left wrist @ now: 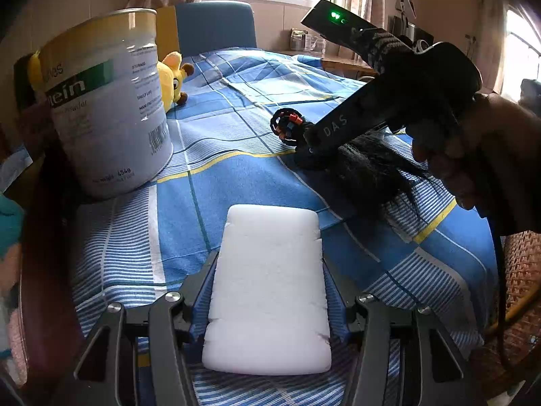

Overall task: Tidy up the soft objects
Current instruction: 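Carry the white sponge into the gold tray and open left gripper while right holds the hair extension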

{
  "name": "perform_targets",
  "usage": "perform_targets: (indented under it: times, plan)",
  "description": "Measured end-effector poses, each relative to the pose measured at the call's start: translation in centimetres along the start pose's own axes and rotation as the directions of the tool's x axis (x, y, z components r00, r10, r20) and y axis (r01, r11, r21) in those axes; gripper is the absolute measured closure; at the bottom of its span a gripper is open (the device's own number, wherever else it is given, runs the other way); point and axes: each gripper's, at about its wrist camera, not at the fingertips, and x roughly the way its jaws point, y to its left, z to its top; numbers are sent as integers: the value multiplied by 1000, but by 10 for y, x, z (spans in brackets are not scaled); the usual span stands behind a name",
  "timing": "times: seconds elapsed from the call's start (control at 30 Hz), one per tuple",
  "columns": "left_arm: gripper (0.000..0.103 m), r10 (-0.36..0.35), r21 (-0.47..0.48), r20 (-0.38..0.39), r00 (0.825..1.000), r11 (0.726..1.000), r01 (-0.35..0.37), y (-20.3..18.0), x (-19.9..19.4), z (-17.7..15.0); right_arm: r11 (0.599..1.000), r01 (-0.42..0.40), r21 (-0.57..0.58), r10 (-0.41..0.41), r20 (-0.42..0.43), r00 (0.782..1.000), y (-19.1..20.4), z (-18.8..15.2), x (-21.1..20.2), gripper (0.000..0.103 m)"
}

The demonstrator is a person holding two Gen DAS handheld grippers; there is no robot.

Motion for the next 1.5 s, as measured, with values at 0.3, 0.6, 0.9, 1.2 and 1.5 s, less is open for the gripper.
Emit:
perform_targets:
  times: [0.3, 0.6, 0.9, 1.2, 1.5]
  plan:
    - [46, 10, -3, -5, 1000, 1000, -10, -1, -1, 0, 1000, -15, -5, 15, 9, 1000, 1, 2, -5, 69]
    - [48, -2, -91, -70, 998, 996, -4, 7, -10, 9, 999, 7, -36, -6, 24, 1000, 6, 1, -6, 69]
    - [47, 93, -132, 15, 996, 987, -90, 24, -67, 25, 999, 14, -48, -13, 28, 1000, 8, 0, -6, 69]
    - [47, 216, -276, 18, 976, 939, -203, 90, -112, 23, 996, 45, -80, -42, 40, 998, 16, -2, -6, 69]
    - [47, 238, -500, -89, 967, 829, -250, 217, -145, -12, 993, 67, -95, -63, 49, 997, 22, -5, -7, 69]
